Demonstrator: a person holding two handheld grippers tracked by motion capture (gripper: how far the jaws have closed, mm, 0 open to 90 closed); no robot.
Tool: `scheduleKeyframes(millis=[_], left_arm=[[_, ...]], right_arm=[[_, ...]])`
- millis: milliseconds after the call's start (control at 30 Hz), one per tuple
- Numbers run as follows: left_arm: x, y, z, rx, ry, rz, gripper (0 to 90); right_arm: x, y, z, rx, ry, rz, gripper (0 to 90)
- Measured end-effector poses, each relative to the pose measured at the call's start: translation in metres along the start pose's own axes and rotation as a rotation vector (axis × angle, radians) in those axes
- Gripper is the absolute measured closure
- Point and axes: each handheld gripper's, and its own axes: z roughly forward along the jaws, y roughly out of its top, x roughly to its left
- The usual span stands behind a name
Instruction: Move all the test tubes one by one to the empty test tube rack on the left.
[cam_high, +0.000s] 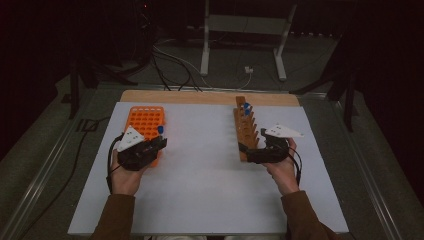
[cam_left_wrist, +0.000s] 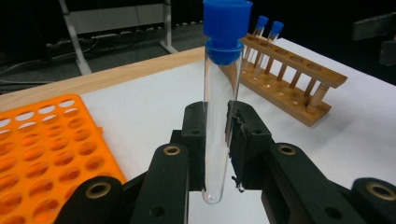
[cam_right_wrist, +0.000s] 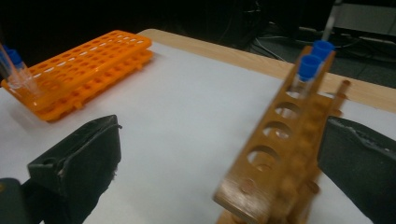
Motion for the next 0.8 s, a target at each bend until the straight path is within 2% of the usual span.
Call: scheduleKeyframes(millis=[367, 633, 800], left_arm=[[0.019, -0.002, -0.023, -0.031, 0.05, -0.027, 77.9], [0.028, -0.003, -0.035, -0.057, 0.061, -0.05, 77.9], [0.031, -0.001, -0.042, -0.073, 0.08, -0.05, 77.9]], right_arm=[[-0.018, -0.012, -0.018, -0.014, -0.036, 0.025, 0.0], [-0.023, -0.017, -0.027, -0.027, -0.048, 0.029, 0.0], [-0.026, -0.02, -0.031, -0.036, -0.056, 0.035, 0.0]])
